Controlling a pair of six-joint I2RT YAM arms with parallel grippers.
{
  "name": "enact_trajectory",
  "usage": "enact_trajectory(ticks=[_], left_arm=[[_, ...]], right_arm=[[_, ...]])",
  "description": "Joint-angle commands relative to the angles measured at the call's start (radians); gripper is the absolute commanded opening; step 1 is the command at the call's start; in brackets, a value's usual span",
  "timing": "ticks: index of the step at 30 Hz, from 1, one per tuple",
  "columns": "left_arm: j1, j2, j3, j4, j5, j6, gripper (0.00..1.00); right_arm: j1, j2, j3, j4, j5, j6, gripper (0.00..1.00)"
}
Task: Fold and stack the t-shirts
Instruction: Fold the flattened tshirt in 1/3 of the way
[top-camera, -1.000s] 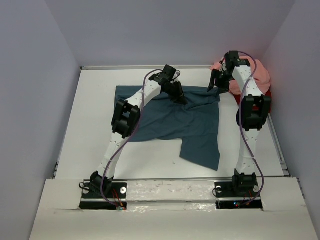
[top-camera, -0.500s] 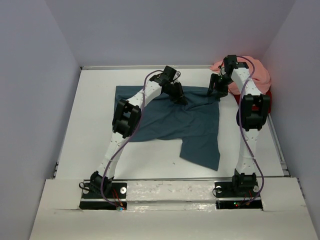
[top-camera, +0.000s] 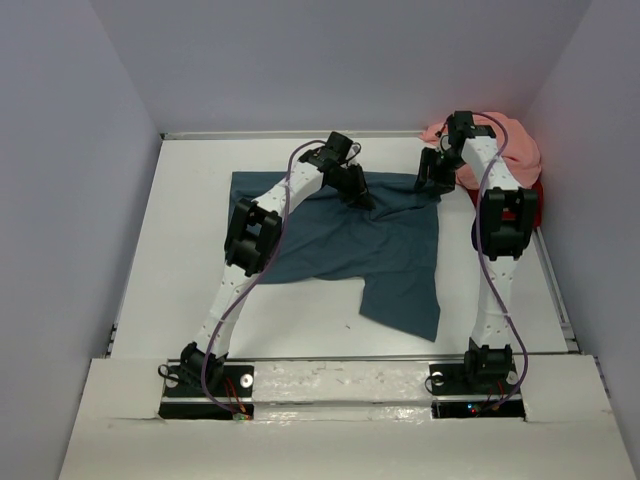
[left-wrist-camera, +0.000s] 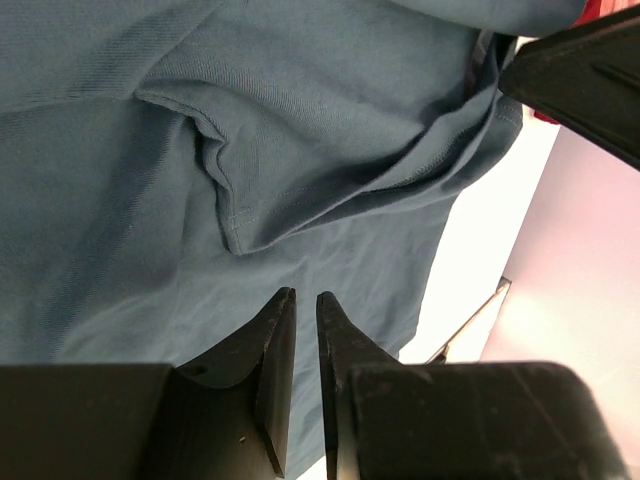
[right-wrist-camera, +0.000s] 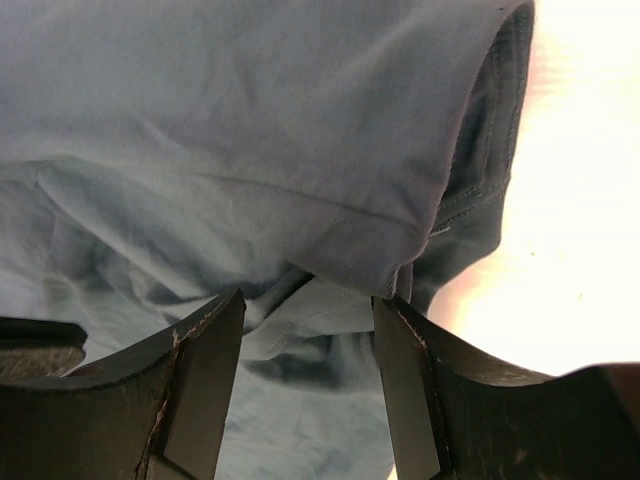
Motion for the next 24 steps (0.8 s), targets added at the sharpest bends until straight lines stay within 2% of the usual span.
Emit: enact_trajectory(ticks=[1,9,10,13,15,16,17,18,19,21,24], left_arm=[[0.003,-0.011,0.037,-0.003,0.031,0.007,0.24],[0.006,-0.011,0.039,-0.007,0.028,0.009,0.24],[0.007,-0.011,0.039,-0.006,0.028,0.007,0.24],[0.007,-0.009,0.04,-0.006,0.028,0.007,0.24],[0.007,-0.008,0.04,-0.006,0.029,0.007,0.24],[0.009,-0.008,0.04,-0.006,0.029,0.007,0.24],[0.007,-0.008,0.04,-0.006,0.029,0.006,0.24],[0.009,-0.008,0.04,-0.007,0.029,0.006,0.24],[0.009,-0.008,0.04,-0.007,0.029,0.007,0.24],[0.007,-0.009,0.04,-0.009,0.029,0.007,0.24],[0.007,-0.008,0.04,-0.007,0.029,0.006,0.24]], right_arm=[[-0.012,0.016,0.06,0.036,-0.006,-0.02,0.6],[-0.021,0.029,0.082,0.039,-0.023,-0.02,0.58],[-0.021,0.029,0.082,0.041,-0.023,-0.018,0.51],[-0.021,0.027,0.074,0.041,-0.025,-0.018,0.42],[-0.021,0.032,0.074,0.041,-0.031,-0.02,0.29],[-0.021,0.033,0.071,0.041,-0.035,-0.018,0.28],[-0.021,0.035,0.07,0.041,-0.042,-0.017,0.32],[-0.021,0.038,0.07,0.038,-0.055,-0.017,0.44],[-0.021,0.038,0.07,0.034,-0.058,-0.015,0.49],[-0.021,0.037,0.062,0.036,-0.063,-0.013,0.56],[-0.021,0.032,0.057,0.034,-0.063,-0.015,0.6]])
